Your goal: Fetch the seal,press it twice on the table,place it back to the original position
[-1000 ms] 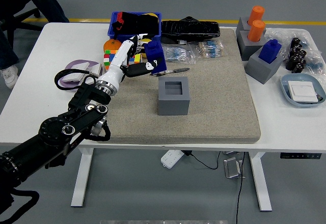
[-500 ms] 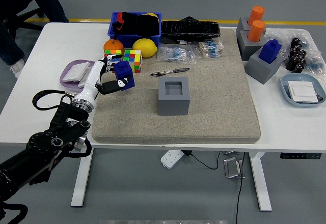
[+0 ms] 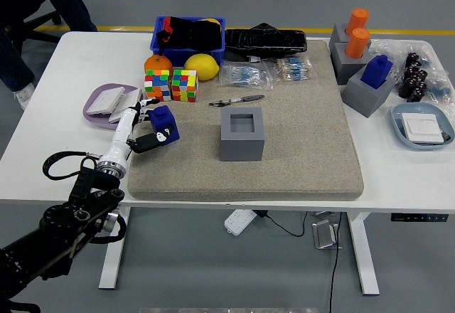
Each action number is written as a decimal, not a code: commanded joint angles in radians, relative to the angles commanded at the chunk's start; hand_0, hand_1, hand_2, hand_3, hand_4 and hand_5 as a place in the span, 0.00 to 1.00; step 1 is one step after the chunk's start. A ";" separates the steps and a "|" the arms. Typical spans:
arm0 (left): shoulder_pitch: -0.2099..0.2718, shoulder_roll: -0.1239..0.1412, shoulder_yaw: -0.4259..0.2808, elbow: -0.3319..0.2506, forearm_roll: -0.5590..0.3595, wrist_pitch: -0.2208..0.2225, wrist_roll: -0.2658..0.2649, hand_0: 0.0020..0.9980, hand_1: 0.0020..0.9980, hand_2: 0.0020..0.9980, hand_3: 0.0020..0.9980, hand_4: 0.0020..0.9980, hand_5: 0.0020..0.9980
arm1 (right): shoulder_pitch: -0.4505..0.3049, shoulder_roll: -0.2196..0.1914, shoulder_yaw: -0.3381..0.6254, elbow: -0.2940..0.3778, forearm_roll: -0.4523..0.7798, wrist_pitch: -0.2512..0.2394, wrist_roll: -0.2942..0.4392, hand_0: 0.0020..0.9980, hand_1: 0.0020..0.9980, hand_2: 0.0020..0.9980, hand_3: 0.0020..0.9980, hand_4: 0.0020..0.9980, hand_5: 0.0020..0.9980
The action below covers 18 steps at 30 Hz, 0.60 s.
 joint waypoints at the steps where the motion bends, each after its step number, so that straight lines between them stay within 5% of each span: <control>1: 0.000 0.000 0.000 -0.001 0.000 0.001 -0.001 0.78 0.56 0.52 0.78 0.67 0.00 | 0.000 0.000 0.000 0.000 0.000 0.000 0.000 0.87 0.73 0.71 0.73 0.84 0.51; 10: -0.019 0.008 -0.028 -0.058 0.029 0.007 0.000 0.78 0.56 0.52 0.78 0.67 0.00 | 0.000 0.000 0.004 0.002 0.001 0.000 0.000 0.87 0.73 0.71 0.73 0.84 0.51; 18: -0.099 0.039 -0.052 -0.264 0.135 -0.014 0.070 0.78 0.56 0.52 0.78 0.67 0.00 | 0.002 -0.005 -0.008 0.004 0.011 -0.001 0.000 0.87 0.73 0.71 0.73 0.84 0.51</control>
